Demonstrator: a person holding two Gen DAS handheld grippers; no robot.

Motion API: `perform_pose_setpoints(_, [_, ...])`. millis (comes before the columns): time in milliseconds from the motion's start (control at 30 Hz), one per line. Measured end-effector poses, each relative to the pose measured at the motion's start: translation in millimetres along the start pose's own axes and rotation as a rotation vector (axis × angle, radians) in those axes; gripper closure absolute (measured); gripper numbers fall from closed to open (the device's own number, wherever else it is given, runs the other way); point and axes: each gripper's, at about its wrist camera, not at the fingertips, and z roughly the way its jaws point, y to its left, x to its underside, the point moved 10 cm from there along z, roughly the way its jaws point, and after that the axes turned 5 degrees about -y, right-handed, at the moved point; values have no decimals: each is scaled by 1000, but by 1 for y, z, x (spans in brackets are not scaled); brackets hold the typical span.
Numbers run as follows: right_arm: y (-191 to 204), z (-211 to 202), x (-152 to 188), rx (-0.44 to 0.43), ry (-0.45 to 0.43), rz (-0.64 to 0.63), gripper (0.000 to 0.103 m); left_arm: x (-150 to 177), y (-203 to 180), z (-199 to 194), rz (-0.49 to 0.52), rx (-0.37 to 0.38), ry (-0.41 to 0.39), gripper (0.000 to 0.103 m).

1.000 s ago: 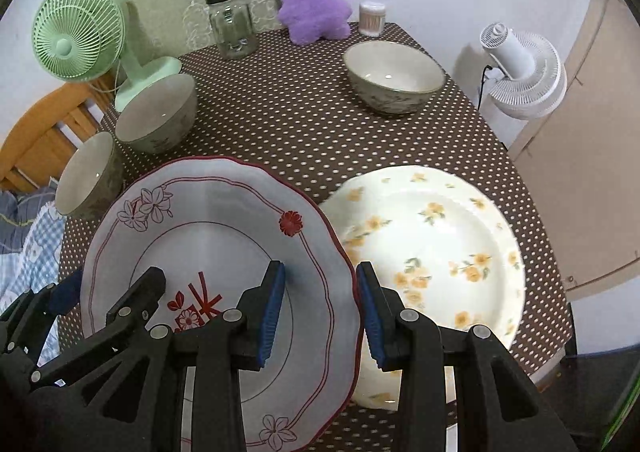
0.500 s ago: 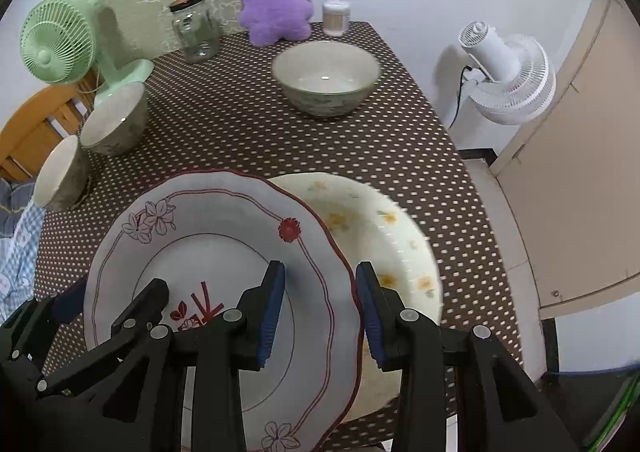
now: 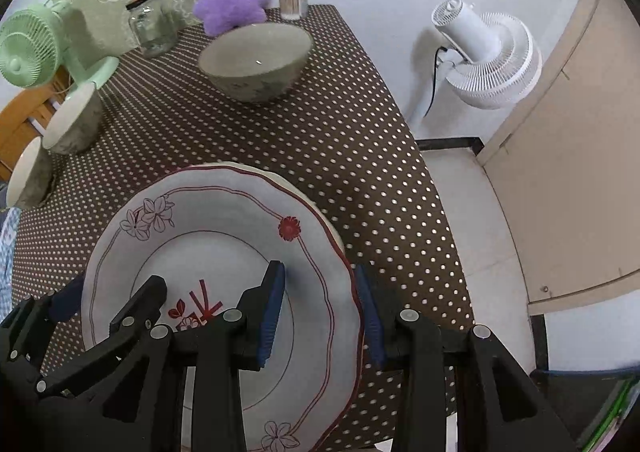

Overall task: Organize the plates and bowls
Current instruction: 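Lower the red-rimmed white plate onto the yellow-flower plates with the right gripper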

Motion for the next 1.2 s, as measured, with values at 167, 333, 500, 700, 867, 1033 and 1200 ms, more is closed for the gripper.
perform_pose_setpoints(167, [-8, 11, 2, -11, 19, -10, 62, -1, -8, 9, -11, -26, 6, 42])
perform_pose_setpoints(333, [-3, 16, -1, -42, 12, -39, 62, -2, -2, 17, -22, -78, 11, 42])
perform_pose_setpoints(500, [2, 22, 0, -66, 22, -45, 62, -1, 2, 17, 1, -107, -8, 42])
perform_pose_setpoints(700, [2, 24, 6, -104, 47, -39, 62, -2, 4, 18, 4, -118, -28, 42])
perform_pose_setpoints(867, [0, 18, 17, -139, 78, -19, 68, -3, 2, 18, 28, -146, -35, 42])
perform_pose_setpoints(1033, [0, 16, 16, -129, 72, -10, 78, -2, 4, 18, 33, -141, -31, 42])
perform_pose_setpoints(1200, [8, 16, 11, -122, 54, -36, 79, -2, 6, 15, 24, -138, -27, 40])
